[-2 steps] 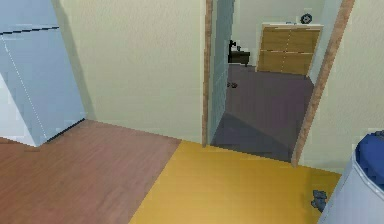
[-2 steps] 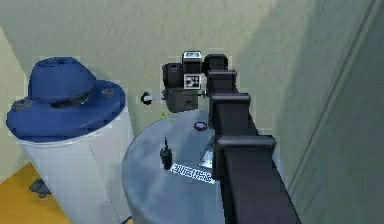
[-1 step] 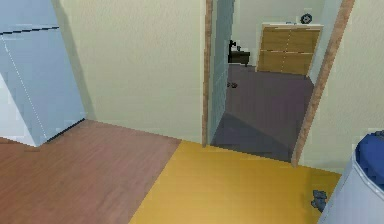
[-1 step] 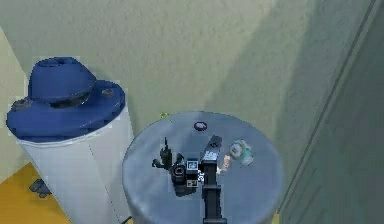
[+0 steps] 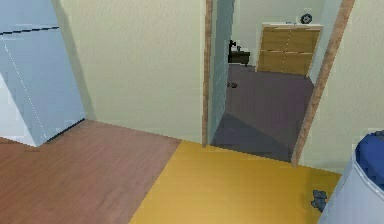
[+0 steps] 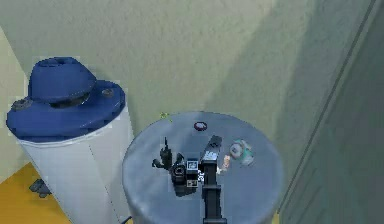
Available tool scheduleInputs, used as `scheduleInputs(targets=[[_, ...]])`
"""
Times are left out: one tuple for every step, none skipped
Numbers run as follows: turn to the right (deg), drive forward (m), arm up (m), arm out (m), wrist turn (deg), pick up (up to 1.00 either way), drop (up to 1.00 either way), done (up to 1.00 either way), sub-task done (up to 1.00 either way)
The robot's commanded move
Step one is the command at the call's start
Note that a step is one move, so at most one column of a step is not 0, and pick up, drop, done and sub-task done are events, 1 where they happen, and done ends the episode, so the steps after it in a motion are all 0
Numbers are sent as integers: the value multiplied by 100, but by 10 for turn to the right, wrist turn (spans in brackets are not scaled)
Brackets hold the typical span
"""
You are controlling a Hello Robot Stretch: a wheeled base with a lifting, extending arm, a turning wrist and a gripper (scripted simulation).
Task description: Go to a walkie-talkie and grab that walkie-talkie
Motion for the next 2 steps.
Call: scheduleInputs(targets=[[0,0,10,0,0,0,0,0,0],[0,0,0,0,0,0,0,100,0]])
